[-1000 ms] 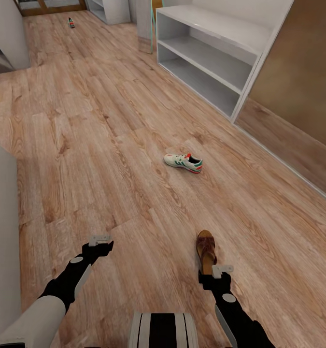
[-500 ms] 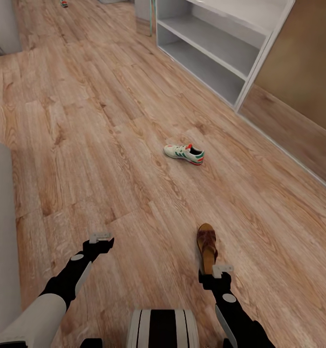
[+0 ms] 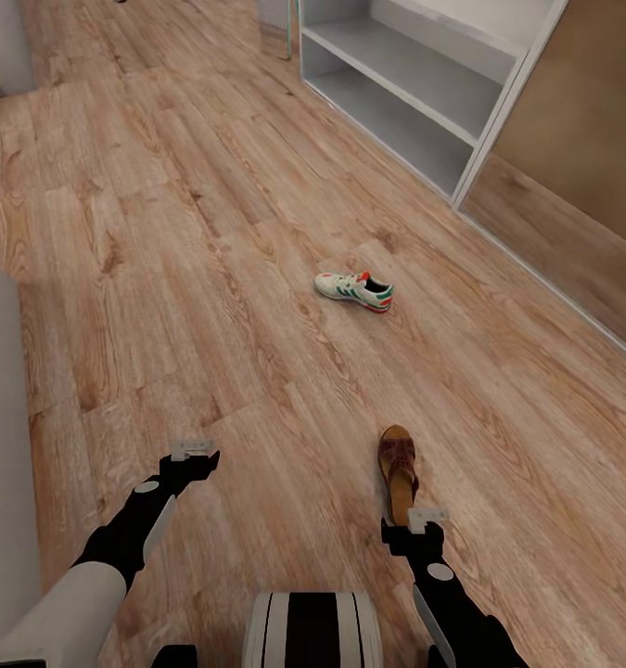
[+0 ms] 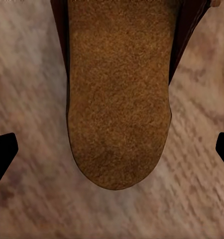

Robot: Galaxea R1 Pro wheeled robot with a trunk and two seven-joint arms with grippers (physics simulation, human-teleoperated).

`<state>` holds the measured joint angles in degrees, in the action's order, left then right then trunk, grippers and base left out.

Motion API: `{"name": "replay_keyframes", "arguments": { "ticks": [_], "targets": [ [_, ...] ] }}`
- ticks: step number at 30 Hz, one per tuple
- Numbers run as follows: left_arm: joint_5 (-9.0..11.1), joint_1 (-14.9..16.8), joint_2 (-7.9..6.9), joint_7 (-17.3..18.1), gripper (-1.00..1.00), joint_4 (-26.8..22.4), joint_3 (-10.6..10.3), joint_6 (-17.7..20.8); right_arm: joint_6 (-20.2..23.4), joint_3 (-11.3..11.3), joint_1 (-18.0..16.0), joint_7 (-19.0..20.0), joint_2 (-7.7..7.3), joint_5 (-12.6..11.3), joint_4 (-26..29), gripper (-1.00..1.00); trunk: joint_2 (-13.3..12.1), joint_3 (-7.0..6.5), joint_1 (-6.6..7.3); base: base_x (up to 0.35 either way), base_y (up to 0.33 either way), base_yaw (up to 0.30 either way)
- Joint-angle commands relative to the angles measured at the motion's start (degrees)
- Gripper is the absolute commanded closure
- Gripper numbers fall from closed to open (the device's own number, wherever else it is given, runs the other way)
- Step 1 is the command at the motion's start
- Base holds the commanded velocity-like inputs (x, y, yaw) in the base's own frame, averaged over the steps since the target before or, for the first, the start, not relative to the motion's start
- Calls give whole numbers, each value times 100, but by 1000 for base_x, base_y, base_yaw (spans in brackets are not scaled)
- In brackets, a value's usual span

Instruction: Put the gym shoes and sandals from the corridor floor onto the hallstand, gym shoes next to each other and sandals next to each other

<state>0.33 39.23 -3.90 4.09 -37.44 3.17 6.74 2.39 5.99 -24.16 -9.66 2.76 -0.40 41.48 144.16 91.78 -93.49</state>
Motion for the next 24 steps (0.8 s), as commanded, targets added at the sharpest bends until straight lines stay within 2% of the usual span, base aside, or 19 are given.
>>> {"name": "replay_keyframes", "arguments": {
  "ticks": [1, 20, 24],
  "targets": [
    [3, -4, 1, 42, -100, -16, 25, 54, 25, 24, -1, -41, -3, -4, 9, -100, 1, 3, 1, 0, 0, 0],
    [2, -29, -6, 48, -100, -34, 17, 91, 25, 16, -1, -40, -3, -4, 10, -100, 1, 3, 1, 1, 0, 0],
    [2, -30, -2, 48, -100, -35, 17, 82, 25, 16, -1, -41, -6, -4, 10, -100, 1, 3, 1, 113, 0, 0]
  ]
}}
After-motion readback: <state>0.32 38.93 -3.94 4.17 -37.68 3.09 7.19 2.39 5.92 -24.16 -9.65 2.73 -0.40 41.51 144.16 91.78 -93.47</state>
